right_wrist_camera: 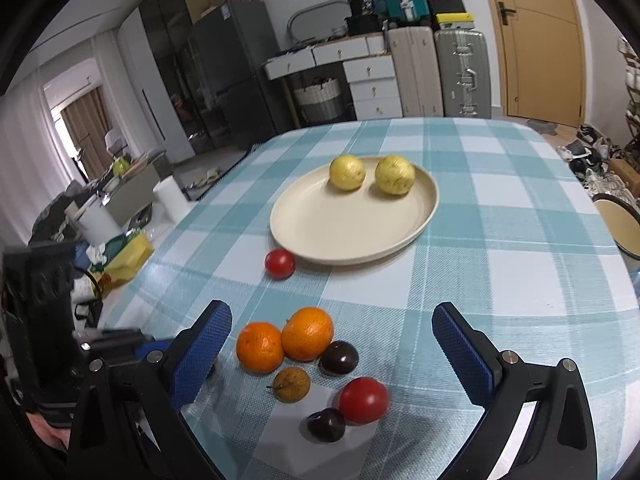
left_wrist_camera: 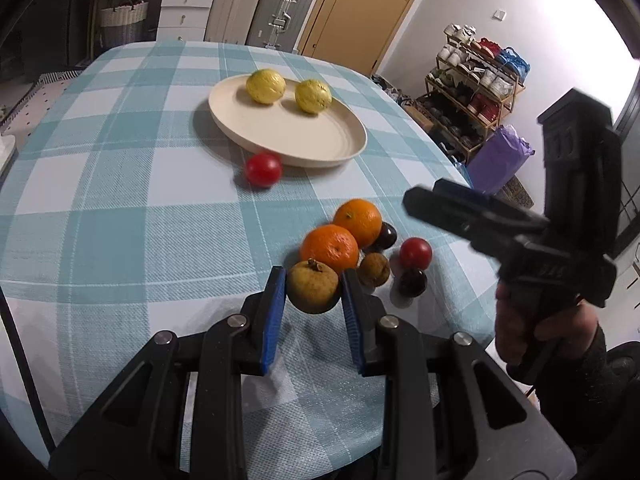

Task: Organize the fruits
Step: 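Grasp a small brown pear with the left tool while the right tool grasps an orange, then carry the pear and orange over the plate and lower them beside the citrus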

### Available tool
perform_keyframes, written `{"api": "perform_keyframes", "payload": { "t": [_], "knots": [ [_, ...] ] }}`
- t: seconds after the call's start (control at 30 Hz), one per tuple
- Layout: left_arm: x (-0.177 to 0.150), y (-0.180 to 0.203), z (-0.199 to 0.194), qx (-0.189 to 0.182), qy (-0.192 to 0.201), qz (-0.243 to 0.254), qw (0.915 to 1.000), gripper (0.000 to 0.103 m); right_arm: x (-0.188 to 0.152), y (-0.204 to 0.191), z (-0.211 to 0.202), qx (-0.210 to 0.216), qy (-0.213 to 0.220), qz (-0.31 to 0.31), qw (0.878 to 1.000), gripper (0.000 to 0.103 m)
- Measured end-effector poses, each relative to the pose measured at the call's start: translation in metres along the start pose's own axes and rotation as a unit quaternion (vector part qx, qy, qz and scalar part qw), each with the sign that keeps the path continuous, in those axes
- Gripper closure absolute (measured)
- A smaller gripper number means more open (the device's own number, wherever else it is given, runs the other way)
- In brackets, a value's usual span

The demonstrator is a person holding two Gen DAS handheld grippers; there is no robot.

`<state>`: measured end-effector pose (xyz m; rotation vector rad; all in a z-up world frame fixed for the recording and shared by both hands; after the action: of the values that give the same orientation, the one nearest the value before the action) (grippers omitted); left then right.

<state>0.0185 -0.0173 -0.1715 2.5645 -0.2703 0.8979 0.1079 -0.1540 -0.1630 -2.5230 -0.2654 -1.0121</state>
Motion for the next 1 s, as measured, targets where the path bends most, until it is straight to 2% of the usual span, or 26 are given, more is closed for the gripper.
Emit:
{"api": "perform_keyframes", "payload": {
  "t": [0.23,0.37,0.5,0.6,0.7,0.77,0.83,1.0],
  "knots": [
    [0.007,-0.004,-0.007,0.0,0.006,-0.001,1.0,0.078,-0.008,-0.001,0.021,0.015,-0.026,-0.001,1.0,0.001],
    [0.011,-0.006,-0.006,-0.001,0.008,-0.004,1.0,0.078,-0.011,0.0,0.032,0.036,-0.047,0.009,0.998,0.014],
    [0.016,-0.01,-0.005,0.001,0.008,-0.008,0.9999,0.078,-0.013,0.001,0.042,0.047,-0.061,0.019,0.997,0.02],
    [0.019,-0.012,-0.003,0.002,0.007,-0.01,0.9999,0.078,-0.014,0.0,0.048,0.056,-0.072,0.023,0.996,0.029],
    [0.023,-0.015,-0.001,0.004,0.006,-0.012,0.9999,0.078,-0.015,-0.002,0.052,0.063,-0.079,0.023,0.995,0.039],
    [0.027,-0.017,0.002,0.003,0.006,-0.014,0.9999,0.078,-0.016,-0.004,0.055,0.068,-0.085,0.022,0.994,0.051],
    [0.03,-0.019,0.003,0.004,0.006,-0.015,0.9999,0.078,-0.018,-0.005,0.059,0.069,-0.097,0.023,0.993,0.057],
    [0.039,-0.024,0.008,0.003,0.004,-0.02,0.9998,0.078,-0.017,-0.006,0.061,0.078,-0.105,0.025,0.991,0.066]
  ]
}}
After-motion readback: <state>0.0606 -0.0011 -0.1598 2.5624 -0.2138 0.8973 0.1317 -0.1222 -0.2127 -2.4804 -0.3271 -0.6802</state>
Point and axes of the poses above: each gripper's, at about its wrist camera, not at the fingertips, and z roughly the way its jaws point, y to its right, x to its top, the point moved 8 cm from there along z, roughly the way its jaws point, and after that the axes turned 4 degrees about z, right-handed, at the moved point
